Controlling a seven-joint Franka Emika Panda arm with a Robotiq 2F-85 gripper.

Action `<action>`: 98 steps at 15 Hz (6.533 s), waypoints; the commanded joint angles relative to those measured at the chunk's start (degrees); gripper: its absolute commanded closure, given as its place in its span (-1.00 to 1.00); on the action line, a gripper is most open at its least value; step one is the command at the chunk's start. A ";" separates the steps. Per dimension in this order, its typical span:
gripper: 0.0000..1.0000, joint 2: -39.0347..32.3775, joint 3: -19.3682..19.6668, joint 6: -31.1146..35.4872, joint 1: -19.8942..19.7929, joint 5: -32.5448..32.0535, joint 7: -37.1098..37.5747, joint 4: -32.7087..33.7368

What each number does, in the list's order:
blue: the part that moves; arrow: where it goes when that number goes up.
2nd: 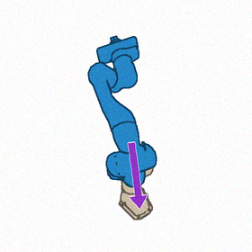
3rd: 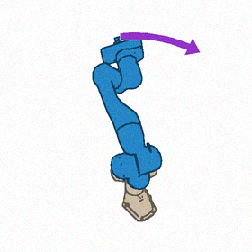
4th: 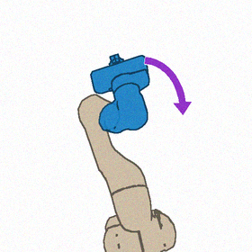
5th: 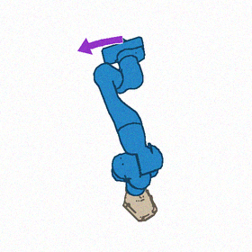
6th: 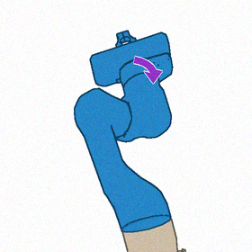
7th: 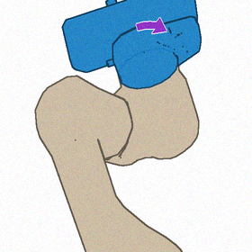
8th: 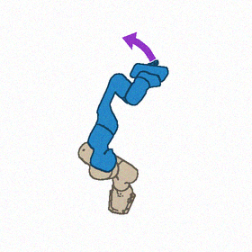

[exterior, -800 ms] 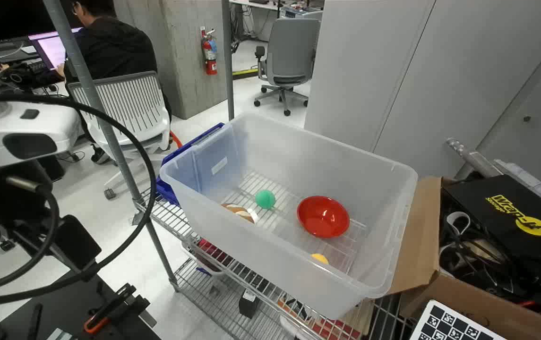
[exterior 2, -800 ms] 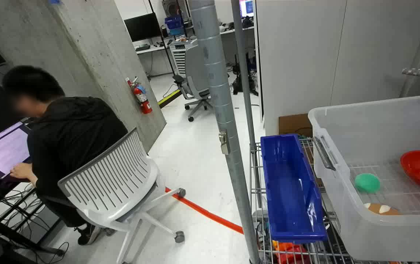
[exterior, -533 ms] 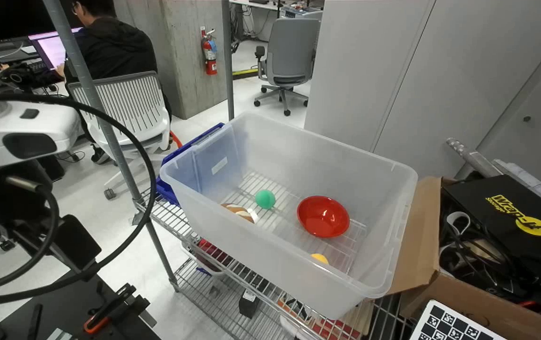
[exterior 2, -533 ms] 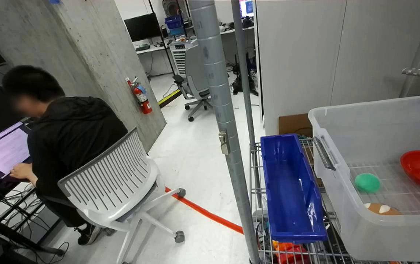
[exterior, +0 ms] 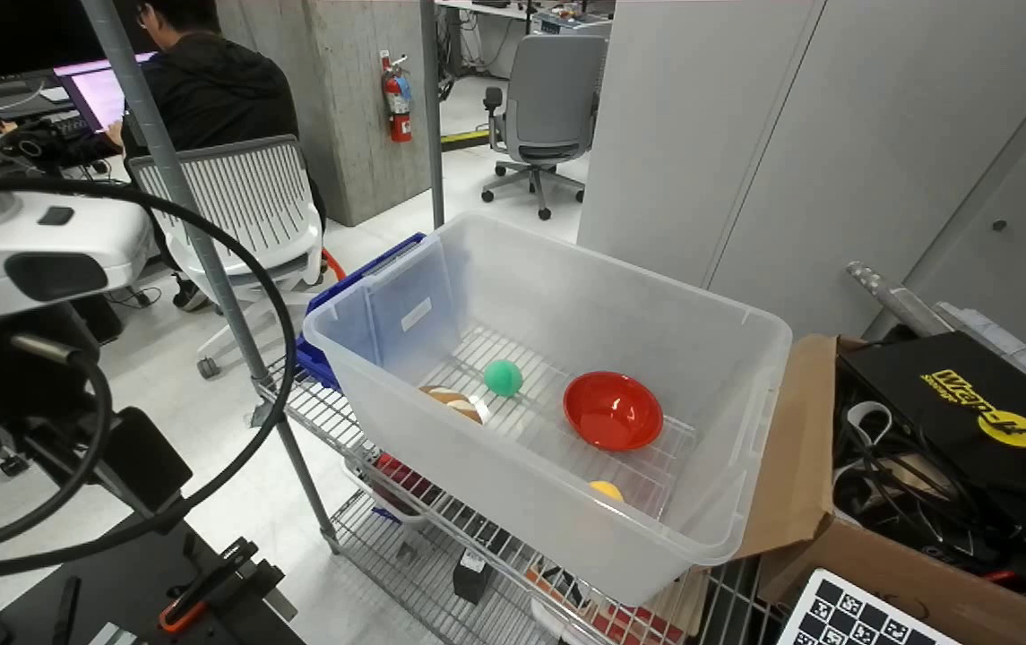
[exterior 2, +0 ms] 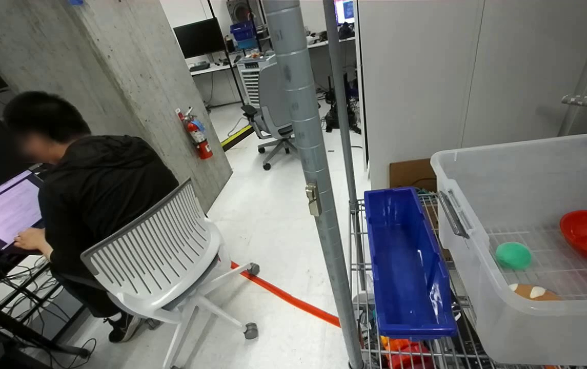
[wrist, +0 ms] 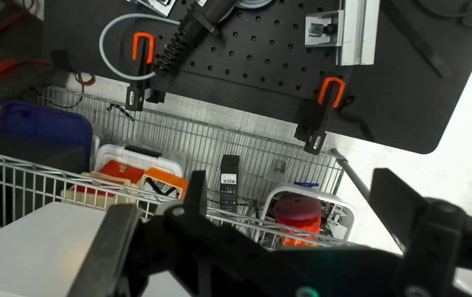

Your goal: Move the green plushie to the left of the orange plushie

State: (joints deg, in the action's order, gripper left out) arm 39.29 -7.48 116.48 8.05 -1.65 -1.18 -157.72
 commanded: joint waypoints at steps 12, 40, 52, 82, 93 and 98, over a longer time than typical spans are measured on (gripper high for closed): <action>-1.00 -30.17 1.59 12.90 -5.91 -2.14 4.74 30.66; -1.00 -100.96 5.58 7.25 -5.04 4.55 5.91 96.70; -0.28 -116.13 8.34 4.30 -2.57 0.95 7.67 114.77; 1.00 -102.24 16.11 -12.46 -7.01 -7.28 11.56 95.29; 0.33 -108.12 17.16 -9.36 -5.59 -12.81 11.12 98.64; -0.40 -105.50 16.79 -10.96 -4.74 -12.49 11.36 96.07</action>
State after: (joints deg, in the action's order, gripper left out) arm -67.58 8.82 107.13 2.26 -13.35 9.94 -60.70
